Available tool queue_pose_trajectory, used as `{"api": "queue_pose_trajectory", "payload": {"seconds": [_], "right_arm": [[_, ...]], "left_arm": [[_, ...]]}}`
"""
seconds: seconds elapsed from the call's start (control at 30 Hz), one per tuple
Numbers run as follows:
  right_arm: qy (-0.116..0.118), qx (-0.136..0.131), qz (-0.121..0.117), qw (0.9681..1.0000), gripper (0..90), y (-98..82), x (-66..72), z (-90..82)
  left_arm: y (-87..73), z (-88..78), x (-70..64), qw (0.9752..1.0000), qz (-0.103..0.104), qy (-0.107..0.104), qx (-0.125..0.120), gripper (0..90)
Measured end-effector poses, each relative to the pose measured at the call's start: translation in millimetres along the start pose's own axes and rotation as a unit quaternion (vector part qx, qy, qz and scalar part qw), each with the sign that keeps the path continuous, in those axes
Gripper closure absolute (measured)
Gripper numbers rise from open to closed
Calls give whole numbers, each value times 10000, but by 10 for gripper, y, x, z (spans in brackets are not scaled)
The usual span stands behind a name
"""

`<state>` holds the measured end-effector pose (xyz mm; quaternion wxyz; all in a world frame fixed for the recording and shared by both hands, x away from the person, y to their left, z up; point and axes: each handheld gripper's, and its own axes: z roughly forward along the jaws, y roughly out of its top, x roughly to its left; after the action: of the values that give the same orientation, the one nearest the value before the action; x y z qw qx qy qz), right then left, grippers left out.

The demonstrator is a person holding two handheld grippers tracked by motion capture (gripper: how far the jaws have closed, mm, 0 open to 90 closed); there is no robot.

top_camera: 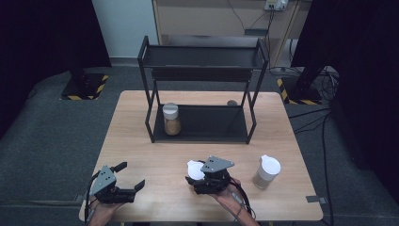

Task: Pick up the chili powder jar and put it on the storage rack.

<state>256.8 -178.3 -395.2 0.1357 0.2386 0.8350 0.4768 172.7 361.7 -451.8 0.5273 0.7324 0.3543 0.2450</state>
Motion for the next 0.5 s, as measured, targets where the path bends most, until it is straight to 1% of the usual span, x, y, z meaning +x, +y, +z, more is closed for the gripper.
{"api": "queue_pose_trajectory", "payload": {"seconds": [0.17, 0.23, 0.37, 0.5], "right_arm": [[29, 74, -105, 9999, 310, 39, -25, -8], [46, 64, -134, 9999, 310, 45, -40, -16], [159, 9, -158, 9997, 311, 61, -105, -48], [264, -26, -281, 9993, 311, 113, -153, -83]], "left_arm": [[2, 2, -1, 10000, 5, -2, 10, 29], [3, 2, -2, 10000, 6, -3, 9, 29], [3, 3, -1, 10000, 6, -7, 12, 29], [3, 6, -1, 10000, 6, -15, 15, 29]]}}
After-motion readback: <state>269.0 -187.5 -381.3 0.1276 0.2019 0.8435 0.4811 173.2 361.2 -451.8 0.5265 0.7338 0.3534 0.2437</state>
